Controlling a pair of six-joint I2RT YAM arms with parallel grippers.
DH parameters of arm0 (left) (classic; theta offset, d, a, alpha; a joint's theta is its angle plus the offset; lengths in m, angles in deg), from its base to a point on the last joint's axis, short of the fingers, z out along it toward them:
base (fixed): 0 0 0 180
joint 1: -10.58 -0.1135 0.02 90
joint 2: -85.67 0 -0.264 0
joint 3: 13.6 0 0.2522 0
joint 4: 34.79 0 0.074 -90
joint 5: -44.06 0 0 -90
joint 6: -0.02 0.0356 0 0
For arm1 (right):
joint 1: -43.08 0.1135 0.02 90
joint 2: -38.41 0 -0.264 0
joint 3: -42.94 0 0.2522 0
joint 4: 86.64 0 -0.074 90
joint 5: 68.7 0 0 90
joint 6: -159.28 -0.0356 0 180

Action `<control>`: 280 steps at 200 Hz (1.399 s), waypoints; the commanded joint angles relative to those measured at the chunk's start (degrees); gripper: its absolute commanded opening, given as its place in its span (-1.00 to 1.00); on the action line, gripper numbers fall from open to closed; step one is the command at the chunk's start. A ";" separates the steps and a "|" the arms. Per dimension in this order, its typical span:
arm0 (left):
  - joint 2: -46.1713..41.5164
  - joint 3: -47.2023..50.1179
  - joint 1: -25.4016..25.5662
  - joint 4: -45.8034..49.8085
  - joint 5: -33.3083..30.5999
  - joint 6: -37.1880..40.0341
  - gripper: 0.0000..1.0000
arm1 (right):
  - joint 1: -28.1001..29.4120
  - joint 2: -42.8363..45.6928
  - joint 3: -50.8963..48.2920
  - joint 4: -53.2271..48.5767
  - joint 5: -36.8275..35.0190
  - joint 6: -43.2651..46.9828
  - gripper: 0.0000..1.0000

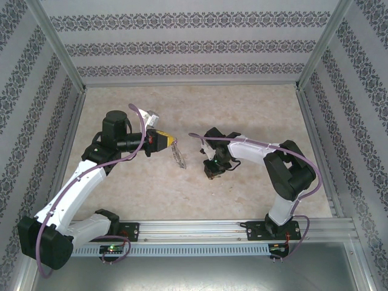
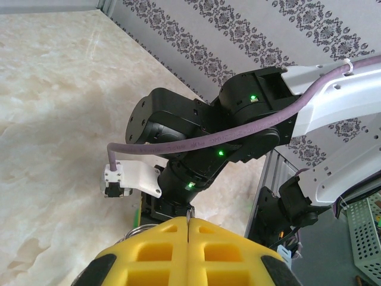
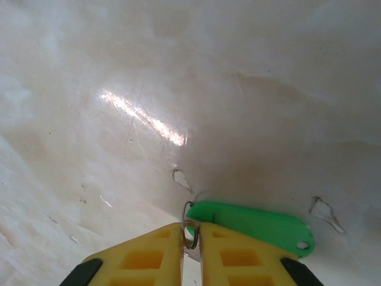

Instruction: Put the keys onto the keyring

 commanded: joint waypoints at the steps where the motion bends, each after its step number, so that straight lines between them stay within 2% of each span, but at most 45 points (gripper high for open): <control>1: -1.12 -1.76 -0.52 -2.45 1.30 -1.23 -1.00 | 0.76 -0.52 0.28 -0.32 -1.39 0.70 -0.69; 45: -1.53 -1.64 -0.50 -2.33 1.09 -1.41 -1.00 | 0.77 3.33 -0.69 -1.13 0.02 1.52 -1.00; 70: -1.58 -2.20 -0.50 -0.76 0.88 -0.09 -1.00 | 0.92 11.54 -2.37 -2.34 4.93 2.26 -1.00; 95: -1.78 -2.63 -0.54 1.40 0.15 2.11 -1.00 | 0.97 22.62 -3.88 -3.57 14.97 3.31 -1.00; 112: -1.58 -2.89 -0.56 2.00 0.36 3.21 -1.00 | 1.16 28.50 -2.01 -6.05 20.47 3.56 -1.00; 132: -1.24 -3.53 -0.47 2.25 1.12 4.39 -1.00 | 1.34 32.04 2.68 -8.60 23.21 2.96 -1.00; 160: -0.44 -5.40 0.09 2.88 1.75 6.30 -1.00 | 1.74 31.00 11.04 -10.63 26.92 2.63 -1.00; 195: 2.57 -10.43 3.28 11.10 -0.87 13.06 -1.00 | 2.69 25.83 20.30 -9.10 32.34 1.56 -1.00; 236: 2.65 -10.68 4.64 11.00 -1.81 13.22 -1.00 | 2.63 22.46 21.80 -3.37 32.51 -3.21 -1.00; 280: 3.30 -11.08 6.54 12.53 -2.70 14.62 -1.00 | 1.61 19.28 25.19 -6.02 31.15 -3.56 -1.00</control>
